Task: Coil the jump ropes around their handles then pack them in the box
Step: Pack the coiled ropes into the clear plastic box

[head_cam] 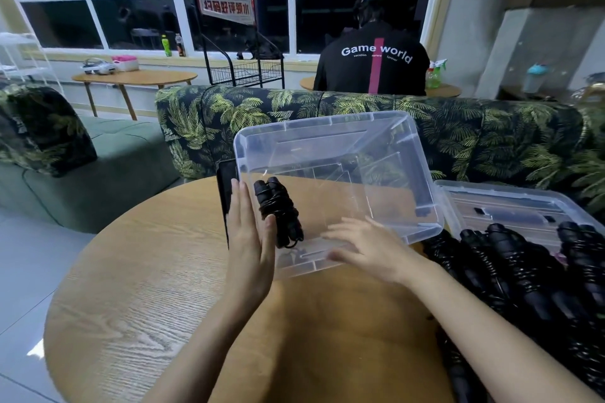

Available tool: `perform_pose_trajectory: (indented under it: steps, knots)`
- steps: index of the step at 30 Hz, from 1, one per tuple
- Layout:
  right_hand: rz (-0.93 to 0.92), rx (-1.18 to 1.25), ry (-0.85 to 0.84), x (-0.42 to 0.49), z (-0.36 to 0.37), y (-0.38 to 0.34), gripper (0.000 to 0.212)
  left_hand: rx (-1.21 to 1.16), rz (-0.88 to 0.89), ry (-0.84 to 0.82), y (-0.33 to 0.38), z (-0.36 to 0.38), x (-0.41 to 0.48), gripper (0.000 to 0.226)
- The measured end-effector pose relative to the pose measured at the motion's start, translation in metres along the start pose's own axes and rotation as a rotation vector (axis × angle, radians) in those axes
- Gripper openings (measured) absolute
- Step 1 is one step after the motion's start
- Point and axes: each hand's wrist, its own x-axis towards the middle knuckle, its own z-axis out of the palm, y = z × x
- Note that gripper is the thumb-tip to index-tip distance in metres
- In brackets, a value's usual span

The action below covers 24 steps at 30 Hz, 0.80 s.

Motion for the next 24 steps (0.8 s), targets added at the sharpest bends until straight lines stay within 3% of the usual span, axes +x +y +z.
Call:
perform_pose_trajectory:
  steps: [3, 6, 9, 11, 14, 19, 24]
  knots:
    - [-0.118, -0.113, 0.077, -0.014, 0.008, 0.027, 0.089, 0.195, 0.011, -0.010, 0.005, -0.006, 0.009, 0.072]
    - [-0.211, -0.154, 0.291, -0.010, 0.020, 0.033, 0.069, 0.527, 0.194, -0.013, 0.021, -0.010, 0.028, 0.076]
    - [-0.268, -0.175, 0.429, -0.010, 0.027, 0.031, 0.051, 0.840, 0.300, -0.389, 0.040, -0.001, 0.058, 0.085]
    - [-0.289, -0.209, 0.471, -0.014, 0.030, 0.030, 0.048, 1.004, 0.209, -0.703, 0.043, 0.017, 0.075, 0.086]
    - [-0.296, -0.242, 0.541, -0.024, 0.033, 0.030, 0.044, 1.206, 0.118, -0.939, 0.024, 0.045, 0.083, 0.089]
    - [-0.312, -0.261, 0.618, -0.041, 0.040, 0.027, 0.044, 1.354, -0.009, -0.983, 0.013, 0.059, 0.076, 0.097]
    - [-0.300, -0.238, 0.644, -0.051, 0.045, 0.021, 0.045, 1.409, -0.027, -0.966, 0.016, 0.064, 0.063, 0.090]
